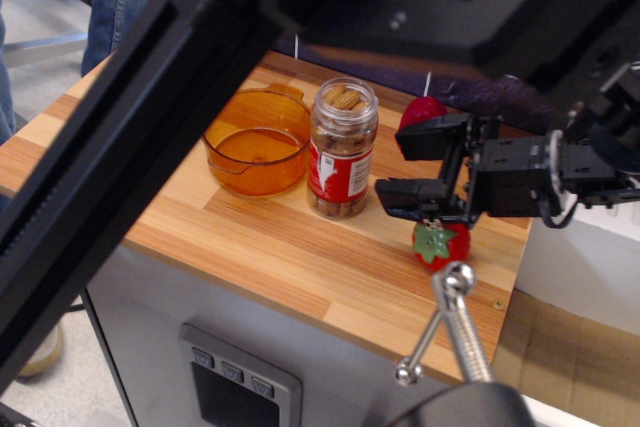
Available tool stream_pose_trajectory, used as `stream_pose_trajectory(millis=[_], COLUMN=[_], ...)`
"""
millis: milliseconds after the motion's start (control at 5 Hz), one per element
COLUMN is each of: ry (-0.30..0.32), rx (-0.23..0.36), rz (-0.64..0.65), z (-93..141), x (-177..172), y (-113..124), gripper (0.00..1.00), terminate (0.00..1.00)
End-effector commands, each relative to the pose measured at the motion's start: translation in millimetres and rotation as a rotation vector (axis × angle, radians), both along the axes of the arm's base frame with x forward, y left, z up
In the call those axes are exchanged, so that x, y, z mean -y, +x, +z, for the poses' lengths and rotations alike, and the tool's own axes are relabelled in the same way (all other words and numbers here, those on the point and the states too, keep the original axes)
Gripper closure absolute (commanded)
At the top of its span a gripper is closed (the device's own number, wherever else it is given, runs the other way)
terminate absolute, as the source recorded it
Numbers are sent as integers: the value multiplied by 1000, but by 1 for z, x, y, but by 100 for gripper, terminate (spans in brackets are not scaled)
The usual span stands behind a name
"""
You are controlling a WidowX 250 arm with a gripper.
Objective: Pour almonds in pot
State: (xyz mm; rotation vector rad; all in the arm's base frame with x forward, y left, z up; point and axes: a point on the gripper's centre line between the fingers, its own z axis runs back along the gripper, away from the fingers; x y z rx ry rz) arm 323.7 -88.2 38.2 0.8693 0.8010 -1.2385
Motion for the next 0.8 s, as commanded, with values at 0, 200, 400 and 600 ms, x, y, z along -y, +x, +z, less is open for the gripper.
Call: stream_pose_trajectory(millis=[0,200,400,600], ry=[-3,11,17,37], rx=[-17,-61,-110,-104], rz=[9,25,19,7], z=[13,13,15,17], x=[-23,-32,-40,-49], y=[-1,-2,-3,-1], gripper=[0,0,0,0], terminate=[0,0,0,0])
